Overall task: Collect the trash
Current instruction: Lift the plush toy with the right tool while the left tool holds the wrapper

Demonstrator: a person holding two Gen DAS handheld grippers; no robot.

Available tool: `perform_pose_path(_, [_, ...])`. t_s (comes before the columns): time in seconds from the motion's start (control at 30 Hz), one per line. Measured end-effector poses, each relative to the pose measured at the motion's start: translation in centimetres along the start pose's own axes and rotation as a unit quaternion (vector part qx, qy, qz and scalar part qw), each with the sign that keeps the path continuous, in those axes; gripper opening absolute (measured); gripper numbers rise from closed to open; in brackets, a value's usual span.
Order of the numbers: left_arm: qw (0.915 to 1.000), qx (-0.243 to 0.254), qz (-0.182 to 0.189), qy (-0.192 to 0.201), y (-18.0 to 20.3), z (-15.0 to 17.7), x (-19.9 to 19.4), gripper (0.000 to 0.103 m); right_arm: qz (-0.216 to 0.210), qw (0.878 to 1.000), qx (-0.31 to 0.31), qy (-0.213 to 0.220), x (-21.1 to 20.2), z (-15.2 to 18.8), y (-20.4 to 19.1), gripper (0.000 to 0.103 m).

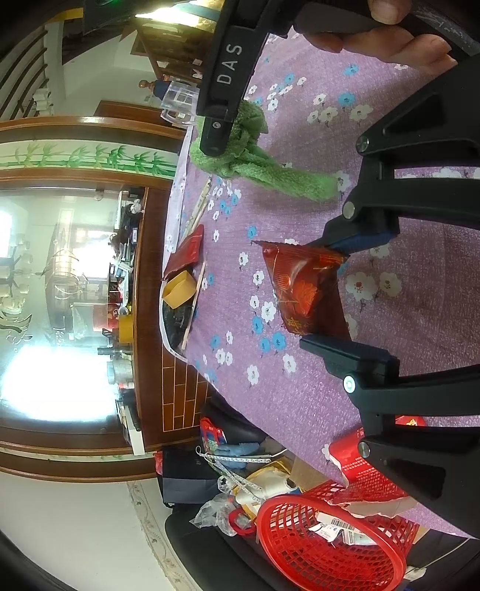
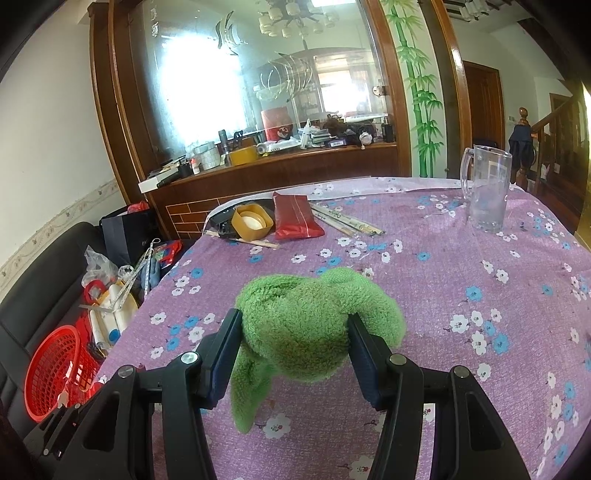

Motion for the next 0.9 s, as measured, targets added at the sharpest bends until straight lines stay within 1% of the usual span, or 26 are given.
perform_pose_path(0.23, [1.0,-0.001,0.001,0.002,0.03,0.0,-0.1,0.04,-0.011,1.0,-0.002,0.001,-0.4,-0.05,-0.4,0.061])
perform_pose_path(0.5, [1.0,-0.008,-0.001,0.0,0.07,-0.35,-0.27,0.041,-0.018,1.0,-0.002,-0.015,0.11,0.12,-0.53,0.061])
perform_pose_path(0.9, [0.9997,-0.018,-0.013,0.006,-0.4,-0.37,-0.34,0.04,-0.025,1.0,0.001,-0.005,-0.63,0.05,-0.66,0.061])
Point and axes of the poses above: each gripper's, at about its wrist camera, not at the fingertips, and x roughly the way its jaws point, y to its right, z to its underside, the point moved 4 cm from there along x, roughly the way its jaws point, and after that the axes turned 13 degrees about -y, right-handed, at the moved point
